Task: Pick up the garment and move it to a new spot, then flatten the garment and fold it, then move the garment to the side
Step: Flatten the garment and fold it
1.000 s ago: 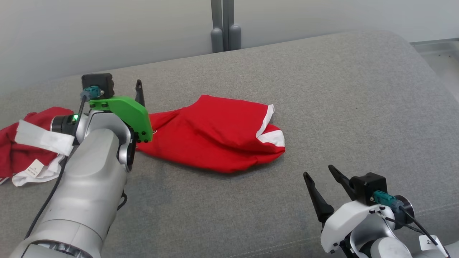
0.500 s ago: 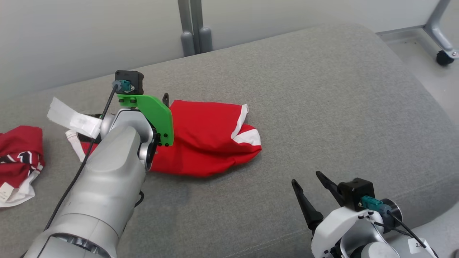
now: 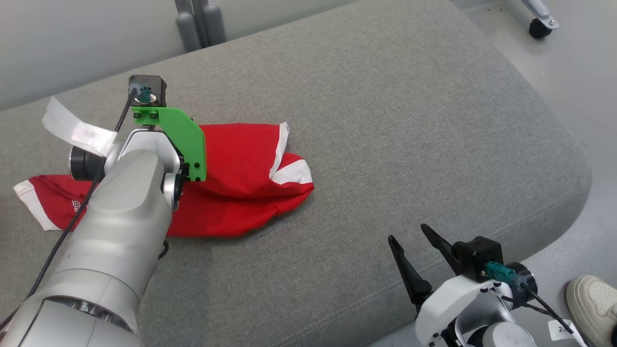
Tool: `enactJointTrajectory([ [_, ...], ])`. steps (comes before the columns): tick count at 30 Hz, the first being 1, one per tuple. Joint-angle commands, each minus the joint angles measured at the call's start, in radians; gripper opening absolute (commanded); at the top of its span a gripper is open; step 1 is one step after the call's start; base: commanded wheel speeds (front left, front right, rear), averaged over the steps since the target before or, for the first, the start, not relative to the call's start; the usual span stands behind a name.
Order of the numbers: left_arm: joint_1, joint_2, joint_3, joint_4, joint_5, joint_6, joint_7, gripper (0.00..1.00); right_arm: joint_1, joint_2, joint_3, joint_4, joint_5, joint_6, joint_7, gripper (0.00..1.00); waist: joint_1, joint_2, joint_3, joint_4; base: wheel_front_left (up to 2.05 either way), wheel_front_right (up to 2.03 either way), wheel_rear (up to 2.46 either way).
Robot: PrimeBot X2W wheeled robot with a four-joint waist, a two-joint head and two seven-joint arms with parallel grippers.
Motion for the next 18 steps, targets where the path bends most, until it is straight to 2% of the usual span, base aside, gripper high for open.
enactJointTrajectory([
  [1, -0.015, 0.010, -0.001, 0.007, 0.001, 0.009, 0.019, 1.00, -0.013, 0.000, 0.000, -0.004, 0.005, 0.000, -0.007, 1.00, 0.0000, -0.0001, 0.048, -0.031, 0.00, 0.00, 0.00],
  [3, -0.034, 0.019, 0.007, 0.017, -0.016, 0.009, 0.083, 1.00, -0.021, 0.000, -0.007, -0.006, 0.008, 0.000, -0.016, 1.00, 0.0000, -0.0001, 0.077, -0.028, 0.00, 0.00, 0.00],
  [7, -0.060, 0.038, 0.010, 0.024, -0.027, 0.005, 0.146, 1.00, -0.034, 0.000, -0.010, 0.001, 0.010, 0.000, -0.025, 1.00, 0.0000, -0.0001, 0.104, -0.021, 0.00, 0.00, 0.00],
  [18, -0.115, 0.052, 0.025, 0.031, -0.065, -0.037, 0.276, 1.00, -0.052, 0.000, 0.006, 0.010, 0.019, 0.000, -0.038, 1.00, 0.0000, -0.0001, 0.151, -0.033, 0.00, 0.00, 0.00],
])
